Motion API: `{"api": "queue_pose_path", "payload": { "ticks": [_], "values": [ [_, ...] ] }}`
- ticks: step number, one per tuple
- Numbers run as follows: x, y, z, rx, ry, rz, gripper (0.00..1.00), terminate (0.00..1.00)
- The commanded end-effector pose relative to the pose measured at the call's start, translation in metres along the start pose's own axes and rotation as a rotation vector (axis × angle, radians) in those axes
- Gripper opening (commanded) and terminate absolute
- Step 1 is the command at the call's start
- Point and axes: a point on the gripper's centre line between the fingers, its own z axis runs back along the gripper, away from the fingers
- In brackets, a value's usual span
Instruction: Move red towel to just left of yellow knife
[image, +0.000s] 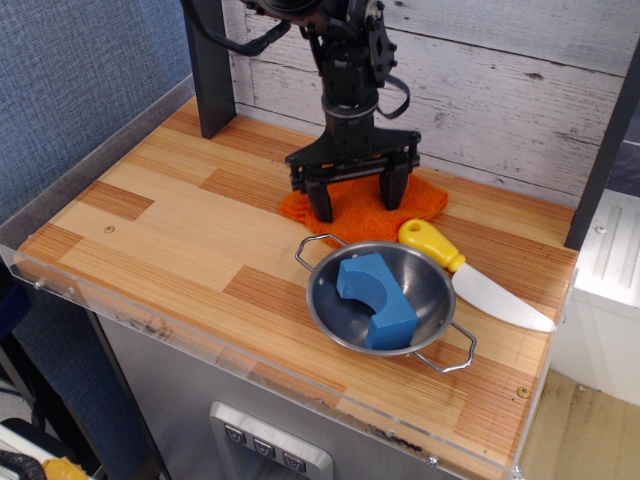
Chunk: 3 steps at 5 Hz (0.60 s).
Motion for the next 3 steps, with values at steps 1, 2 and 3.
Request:
{"api": "queue_pose_path", "payload": {
  "ticks": [1, 2, 3],
  "values": [
    [0.000, 0.002, 0.037, -0.062, -0.063, 0.021, 1.00, 0.00],
    [0.008, 0.003, 0.043, -0.073, -0.087, 0.046, 1.00, 0.00],
    [0.013, 0.007, 0.052, -0.072, -0.117, 0.069, 1.00, 0.00]
  ]
}}
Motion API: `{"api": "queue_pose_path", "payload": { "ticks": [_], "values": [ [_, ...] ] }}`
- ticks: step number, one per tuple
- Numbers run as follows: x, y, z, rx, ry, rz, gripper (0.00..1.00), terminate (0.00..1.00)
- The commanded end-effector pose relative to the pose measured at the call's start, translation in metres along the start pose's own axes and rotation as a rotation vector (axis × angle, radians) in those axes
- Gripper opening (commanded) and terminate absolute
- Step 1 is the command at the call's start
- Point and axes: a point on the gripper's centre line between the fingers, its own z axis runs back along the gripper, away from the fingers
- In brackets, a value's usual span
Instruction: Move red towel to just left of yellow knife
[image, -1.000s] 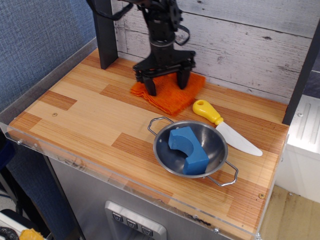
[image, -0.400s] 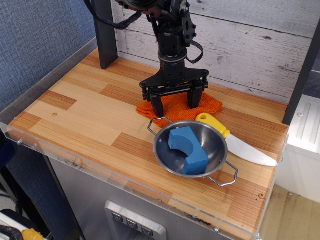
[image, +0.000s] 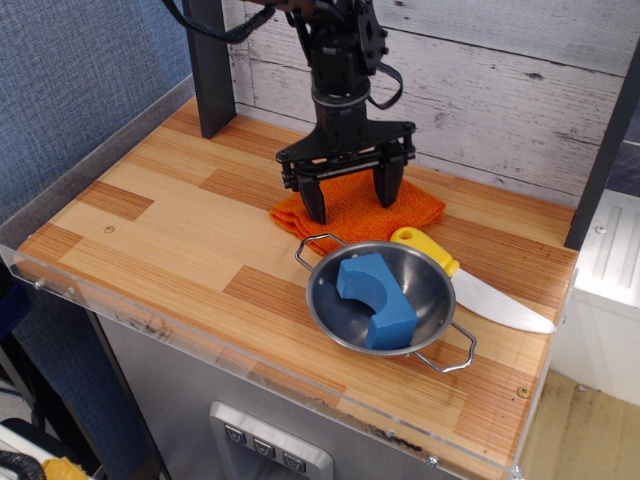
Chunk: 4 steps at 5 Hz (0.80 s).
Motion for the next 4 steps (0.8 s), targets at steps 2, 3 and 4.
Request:
{"api": "queue_pose_path", "payload": {
  "ticks": [2, 3, 4],
  "values": [
    [0.012, 0.001, 0.077, -0.087, -0.180, 0.039, 1.00, 0.00],
    [0.013, -0.001, 0.101, -0.097, -0.202, 0.052, 1.00, 0.00],
    [0.014, -0.001, 0.124, -0.113, -0.230, 0.068, 1.00, 0.00]
  ]
}}
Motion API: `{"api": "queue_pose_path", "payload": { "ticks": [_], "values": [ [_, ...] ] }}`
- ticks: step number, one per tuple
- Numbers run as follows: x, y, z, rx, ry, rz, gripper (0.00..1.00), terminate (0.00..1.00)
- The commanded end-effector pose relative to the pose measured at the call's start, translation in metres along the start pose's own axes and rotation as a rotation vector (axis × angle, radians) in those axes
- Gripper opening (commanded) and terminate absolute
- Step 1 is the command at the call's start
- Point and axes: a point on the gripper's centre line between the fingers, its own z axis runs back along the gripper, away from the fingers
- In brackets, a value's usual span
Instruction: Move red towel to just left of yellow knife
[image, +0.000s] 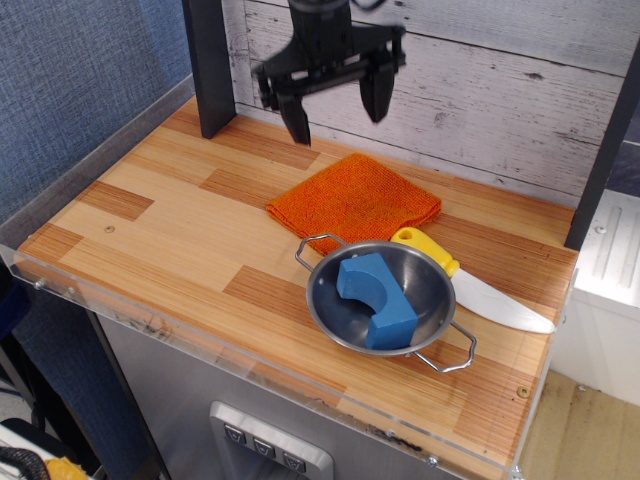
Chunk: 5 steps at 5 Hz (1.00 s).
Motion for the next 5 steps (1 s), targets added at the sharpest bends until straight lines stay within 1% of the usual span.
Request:
{"api": "queue_pose_path", "payload": {
  "ticks": [1, 4, 5],
  "values": [
    [0.0068, -0.0014, 0.0679, -0.082, -0.127, 0.038, 1.00, 0.00],
    [0.0068, -0.0014, 0.0679, -0.082, -0.127, 0.038, 1.00, 0.00],
    [0.0068, -0.0014, 0.0679, -0.082, -0.127, 0.038, 1.00, 1.00]
  ]
}}
